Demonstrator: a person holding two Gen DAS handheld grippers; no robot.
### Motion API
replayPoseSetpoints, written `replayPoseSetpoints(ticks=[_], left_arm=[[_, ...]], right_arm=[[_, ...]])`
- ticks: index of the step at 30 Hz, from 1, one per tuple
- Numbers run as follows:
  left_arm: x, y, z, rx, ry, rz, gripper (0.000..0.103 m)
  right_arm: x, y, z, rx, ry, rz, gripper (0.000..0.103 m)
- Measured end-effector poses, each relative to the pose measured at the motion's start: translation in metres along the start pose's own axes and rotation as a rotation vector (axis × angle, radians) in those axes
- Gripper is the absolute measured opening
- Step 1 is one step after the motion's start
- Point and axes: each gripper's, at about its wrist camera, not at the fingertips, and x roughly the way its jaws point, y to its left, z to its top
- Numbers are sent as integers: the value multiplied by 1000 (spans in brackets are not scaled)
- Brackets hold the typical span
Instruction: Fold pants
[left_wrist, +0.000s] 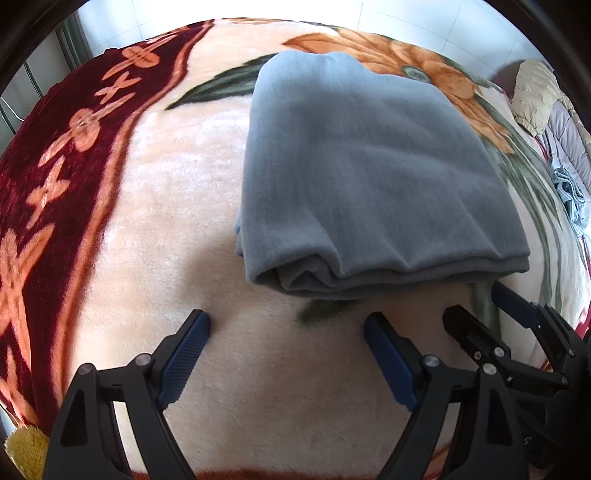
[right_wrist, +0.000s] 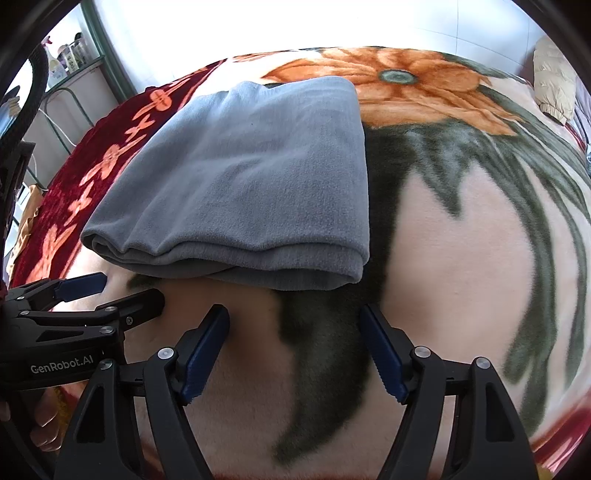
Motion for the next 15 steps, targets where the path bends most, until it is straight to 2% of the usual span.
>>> replayPoseSetpoints(ticks=[15], left_arm=[[0, 4, 0, -4, 6, -4, 89]], right_arm=[[0, 0, -1, 5, -5, 5, 76]])
